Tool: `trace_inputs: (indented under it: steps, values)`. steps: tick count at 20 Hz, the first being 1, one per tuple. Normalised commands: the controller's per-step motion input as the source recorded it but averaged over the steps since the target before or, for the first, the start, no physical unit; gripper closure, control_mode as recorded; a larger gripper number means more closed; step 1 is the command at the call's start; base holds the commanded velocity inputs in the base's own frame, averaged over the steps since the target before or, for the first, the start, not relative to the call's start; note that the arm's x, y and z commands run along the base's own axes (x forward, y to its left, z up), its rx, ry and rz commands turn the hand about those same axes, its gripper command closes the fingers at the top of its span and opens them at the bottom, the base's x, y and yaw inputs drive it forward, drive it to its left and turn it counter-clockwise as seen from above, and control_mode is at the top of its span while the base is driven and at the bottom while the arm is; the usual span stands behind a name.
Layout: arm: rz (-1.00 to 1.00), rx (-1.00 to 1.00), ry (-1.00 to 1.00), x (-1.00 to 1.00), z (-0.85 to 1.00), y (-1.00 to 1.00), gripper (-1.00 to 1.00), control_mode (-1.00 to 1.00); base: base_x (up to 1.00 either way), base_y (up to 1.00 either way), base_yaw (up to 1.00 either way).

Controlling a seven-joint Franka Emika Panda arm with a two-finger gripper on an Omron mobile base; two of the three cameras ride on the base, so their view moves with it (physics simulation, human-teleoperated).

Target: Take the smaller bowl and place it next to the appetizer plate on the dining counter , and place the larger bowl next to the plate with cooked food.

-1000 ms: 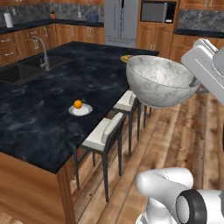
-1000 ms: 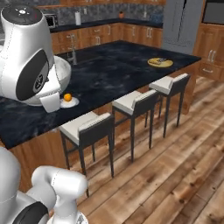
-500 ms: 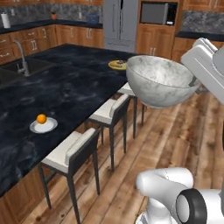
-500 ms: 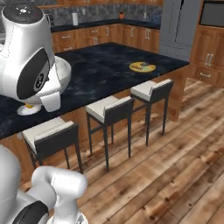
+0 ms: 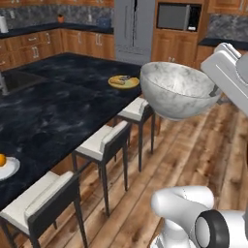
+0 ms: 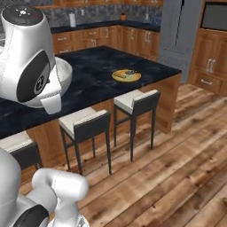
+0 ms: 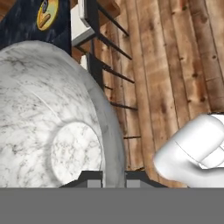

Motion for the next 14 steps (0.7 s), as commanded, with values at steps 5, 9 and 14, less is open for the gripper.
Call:
trace_inputs:
  steps: [5, 9, 14]
  values:
    - [0.00, 0.00, 0.00, 0.00, 0.00, 0.00, 1.00, 1.00, 1.00, -1.00, 0.28]
    - [0.00, 0.00, 0.00, 0.00, 0.00, 0.00, 1.00, 1.00, 1.00, -0.95, 0.32]
    - [0.00, 0.00, 0.00, 0.00, 0.00, 0.00, 1.00, 1.00, 1.00, -0.89, 0.33]
